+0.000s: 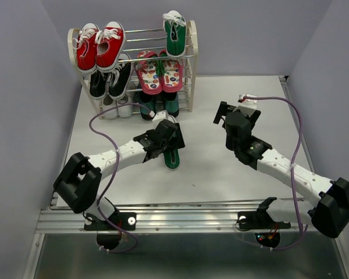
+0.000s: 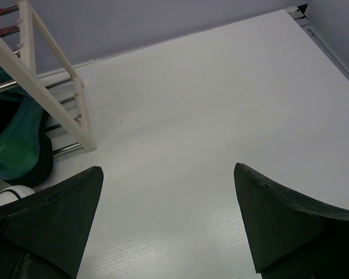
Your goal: Place and organize the shoes onto the shoe shelf
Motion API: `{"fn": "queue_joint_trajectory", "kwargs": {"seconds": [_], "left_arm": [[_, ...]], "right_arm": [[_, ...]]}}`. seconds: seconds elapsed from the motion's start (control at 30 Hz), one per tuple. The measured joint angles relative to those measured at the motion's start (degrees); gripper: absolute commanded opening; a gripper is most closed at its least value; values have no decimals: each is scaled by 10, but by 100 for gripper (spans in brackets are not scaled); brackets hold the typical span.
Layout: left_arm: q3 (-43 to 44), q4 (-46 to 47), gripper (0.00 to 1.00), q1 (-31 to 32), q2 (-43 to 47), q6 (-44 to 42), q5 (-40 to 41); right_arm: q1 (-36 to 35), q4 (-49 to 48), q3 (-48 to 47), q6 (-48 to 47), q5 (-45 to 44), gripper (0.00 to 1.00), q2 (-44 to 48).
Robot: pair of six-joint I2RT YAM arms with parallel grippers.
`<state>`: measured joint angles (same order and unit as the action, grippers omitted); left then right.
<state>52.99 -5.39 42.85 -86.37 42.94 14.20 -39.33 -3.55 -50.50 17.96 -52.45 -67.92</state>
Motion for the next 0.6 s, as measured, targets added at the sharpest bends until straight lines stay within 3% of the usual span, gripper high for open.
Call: {"fn": "queue_joint_trajectory", "kwargs": {"seconds": [0.27, 0.6], "left_arm": [[-21, -52, 99, 64, 79, 43, 21], [-27, -97, 95, 63, 16, 94, 50]], "right_arm": [[0, 5, 8, 4, 4, 100, -4], [0, 6, 8, 5, 10, 100, -31]]}}
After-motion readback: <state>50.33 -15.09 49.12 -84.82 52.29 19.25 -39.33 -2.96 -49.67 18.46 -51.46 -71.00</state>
